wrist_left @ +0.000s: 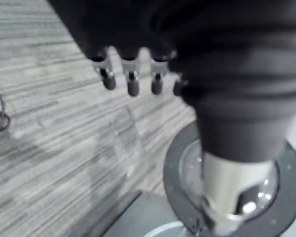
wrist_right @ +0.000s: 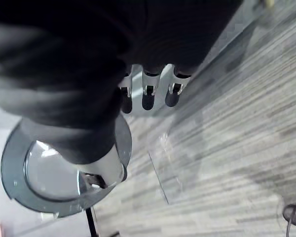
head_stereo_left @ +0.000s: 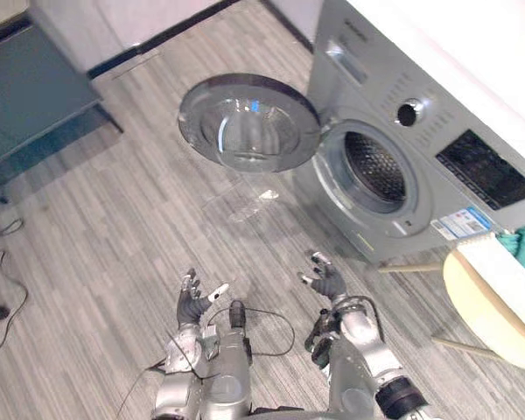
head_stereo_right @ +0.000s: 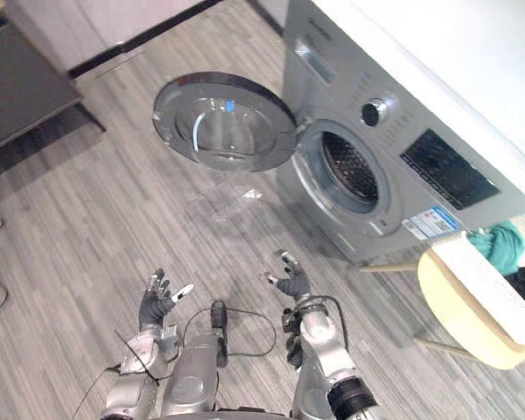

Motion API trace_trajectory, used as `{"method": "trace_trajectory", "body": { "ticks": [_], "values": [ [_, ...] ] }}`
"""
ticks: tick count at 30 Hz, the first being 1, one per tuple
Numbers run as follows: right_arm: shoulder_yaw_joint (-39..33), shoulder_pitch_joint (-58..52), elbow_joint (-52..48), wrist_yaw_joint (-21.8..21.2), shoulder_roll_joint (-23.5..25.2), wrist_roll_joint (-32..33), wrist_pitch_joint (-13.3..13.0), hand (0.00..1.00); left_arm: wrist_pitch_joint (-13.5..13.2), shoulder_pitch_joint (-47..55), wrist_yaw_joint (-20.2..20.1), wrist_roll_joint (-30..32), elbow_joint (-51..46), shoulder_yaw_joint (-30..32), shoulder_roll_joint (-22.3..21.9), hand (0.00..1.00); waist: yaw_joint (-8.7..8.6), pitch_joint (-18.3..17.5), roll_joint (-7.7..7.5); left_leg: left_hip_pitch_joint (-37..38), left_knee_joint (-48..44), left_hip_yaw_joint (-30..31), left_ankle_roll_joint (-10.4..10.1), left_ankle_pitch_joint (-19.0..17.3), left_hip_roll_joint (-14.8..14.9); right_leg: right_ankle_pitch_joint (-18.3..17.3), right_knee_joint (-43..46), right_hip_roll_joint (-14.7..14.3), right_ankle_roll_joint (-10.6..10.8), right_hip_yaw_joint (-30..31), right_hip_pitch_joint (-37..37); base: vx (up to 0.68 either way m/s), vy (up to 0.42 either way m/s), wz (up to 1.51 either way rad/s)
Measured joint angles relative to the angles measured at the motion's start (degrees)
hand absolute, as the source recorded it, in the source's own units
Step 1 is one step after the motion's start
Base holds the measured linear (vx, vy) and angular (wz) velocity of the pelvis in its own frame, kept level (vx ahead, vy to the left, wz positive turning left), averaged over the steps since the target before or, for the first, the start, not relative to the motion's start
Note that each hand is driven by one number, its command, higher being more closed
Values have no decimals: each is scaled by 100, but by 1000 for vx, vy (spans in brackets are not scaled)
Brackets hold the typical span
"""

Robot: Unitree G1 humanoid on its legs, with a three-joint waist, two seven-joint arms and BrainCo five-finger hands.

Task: Pick up the laundry basket with both hands and put the clothes into the washing machine.

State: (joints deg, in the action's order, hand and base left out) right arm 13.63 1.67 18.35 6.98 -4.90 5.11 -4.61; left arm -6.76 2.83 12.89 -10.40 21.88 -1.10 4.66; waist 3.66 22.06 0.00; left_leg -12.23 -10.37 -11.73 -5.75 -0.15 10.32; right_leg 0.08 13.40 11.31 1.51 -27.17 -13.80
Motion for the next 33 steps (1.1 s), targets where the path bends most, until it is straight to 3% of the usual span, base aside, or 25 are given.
{"method": "trace_trajectory", "body": {
  "ticks": [3, 5, 9, 13, 18, 23, 27, 33],
  "values": [
    [-380, -278, -248, 80, 17, 53, -1, 0, 142, -842, 83, 60, 649, 333, 295, 0, -112, 12, -100, -14, -111, -264, -13, -88, 123, 108, -89, -117, -49, 277, -151, -13, 5, -53],
    [-525, -463, -482, 113, 23, 102, 0, 0, 197, -1718, 103, 90, 1369, 530, 896, 0, -288, 106, -278, -138, -326, -351, -48, -181, 260, 155, -104, -224, -96, 402, -273, -40, -23, -36],
    [-909, -751, -698, 200, 175, 224, -13, 0, 380, -3325, 90, -36, 2989, 623, 2046, 0, -402, 296, -656, -549, -819, -413, -87, -336, 531, 241, -113, -440, -172, 516, -560, -80, -40, -31],
    [-1070, -841, -696, 305, 354, 491, -17, 0, 666, -4569, -217, -560, 4350, 543, 3049, 0, -610, 455, -1001, -1219, -1412, -382, -103, -555, 845, 362, -177, -660, -192, 574, -976, -76, -17, -25],
    [-1045, -885, -700, 310, 651, 758, -59, 0, 817, -5600, -278, -920, 4596, 287, 3705, 0, -661, 561, -1277, -1946, -1884, -246, -128, -688, 1144, 687, -608, -974, -230, 554, -1278, -15, -6, -17],
    [-805, -942, -706, 338, 742, 1008, -180, 0, 873, -5951, -112, -1719, 4704, 100, 4081, 0, -774, 541, -1306, -2417, -2123, -178, -131, -772, 1283, 1029, -1086, -1187, -311, 561, -1415, 57, 24, -12],
    [-555, -938, -694, 363, 834, 1015, -237, 0, 858, -6069, 178, -2281, 4707, 45, 4144, 0, -764, 518, -1339, -2591, -2256, -149, -155, -824, 1380, 1139, -1282, -1320, -203, 702, -1462, 71, 42, -10],
    [-134, -927, -675, 422, 816, 1023, -362, 0, 664, -6424, 484, -2624, 4706, -97, 4533, 0, -826, 375, -1540, -2631, -2460, -274, -152, -1005, 1553, 1204, -1367, -1429, -114, 904, -1486, 39, 48, -20]
  ]
}}
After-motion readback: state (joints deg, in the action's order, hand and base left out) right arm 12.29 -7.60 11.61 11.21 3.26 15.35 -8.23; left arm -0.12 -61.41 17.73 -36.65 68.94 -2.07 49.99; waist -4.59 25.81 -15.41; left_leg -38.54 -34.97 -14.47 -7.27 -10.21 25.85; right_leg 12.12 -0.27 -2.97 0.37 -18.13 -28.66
